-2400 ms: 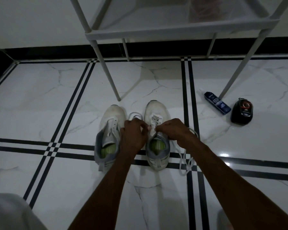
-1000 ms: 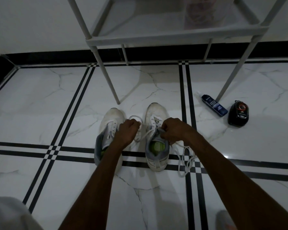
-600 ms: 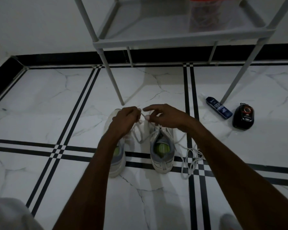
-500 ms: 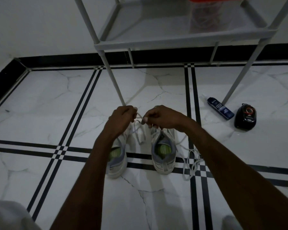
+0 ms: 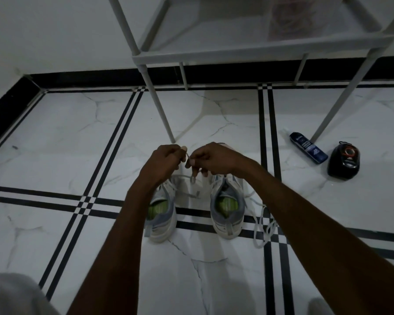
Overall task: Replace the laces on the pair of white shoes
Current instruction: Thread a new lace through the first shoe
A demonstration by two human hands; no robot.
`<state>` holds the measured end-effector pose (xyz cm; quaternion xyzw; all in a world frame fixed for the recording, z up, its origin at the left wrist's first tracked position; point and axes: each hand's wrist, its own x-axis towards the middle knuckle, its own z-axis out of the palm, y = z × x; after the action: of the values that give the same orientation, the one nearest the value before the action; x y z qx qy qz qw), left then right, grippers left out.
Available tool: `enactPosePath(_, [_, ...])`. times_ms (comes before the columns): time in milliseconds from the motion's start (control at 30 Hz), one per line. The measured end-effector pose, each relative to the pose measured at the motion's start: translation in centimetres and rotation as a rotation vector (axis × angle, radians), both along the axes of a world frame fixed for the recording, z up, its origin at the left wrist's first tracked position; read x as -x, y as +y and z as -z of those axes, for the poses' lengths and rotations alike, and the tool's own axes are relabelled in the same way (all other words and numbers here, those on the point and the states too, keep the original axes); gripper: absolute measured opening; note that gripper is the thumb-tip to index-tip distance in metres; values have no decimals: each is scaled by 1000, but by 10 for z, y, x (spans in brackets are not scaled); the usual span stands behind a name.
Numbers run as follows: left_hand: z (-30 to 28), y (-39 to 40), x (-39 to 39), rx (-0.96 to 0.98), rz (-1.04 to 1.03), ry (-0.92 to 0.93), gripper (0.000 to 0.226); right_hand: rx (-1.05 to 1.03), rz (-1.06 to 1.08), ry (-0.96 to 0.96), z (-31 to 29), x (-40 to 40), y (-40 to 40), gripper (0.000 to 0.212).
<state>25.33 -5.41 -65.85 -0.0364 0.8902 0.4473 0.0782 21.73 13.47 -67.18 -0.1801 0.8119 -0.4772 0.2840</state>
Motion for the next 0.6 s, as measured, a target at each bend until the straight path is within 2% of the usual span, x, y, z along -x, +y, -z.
enactPosePath(33, [0,-1,0,0,-6,-9,43,4,88,17,1,3,-1,18])
enactPosePath(133, [1,-7,-1,-18,-34,-13,42,59,543,171,15,20,8,25])
enactPosePath(167, [1,-8,-2,-18,-40,-8,41,79,570,174,17,24,12,33])
enactPosePath(233, [1,-7,-3,-8,-43,-5,40,91,371,108,16,23,12,51])
enactPosePath(267, [2,-5,-2,0,-39,-3,39,71,234,105,13,19,9,51])
enactPosePath(333, [3,1,-1,29,-10,-4,38,18,35,110,7,9,-1,32])
enactPosePath(367, [3,5,-1,43,7,-6,38,5,13,115,7,5,-4,22])
enactPosePath(400, [4,6,-1,57,16,-8,38,5,56,112,9,5,-6,17])
enactPosePath(500, [5,1,-3,83,-5,10,40,-63,335,175,22,14,7,20])
enactPosePath(533, [5,-3,-3,84,-14,19,39,-92,364,199,25,15,12,24])
enactPosePath(600, [6,-5,-3,107,-8,37,39,-38,291,176,26,11,11,36])
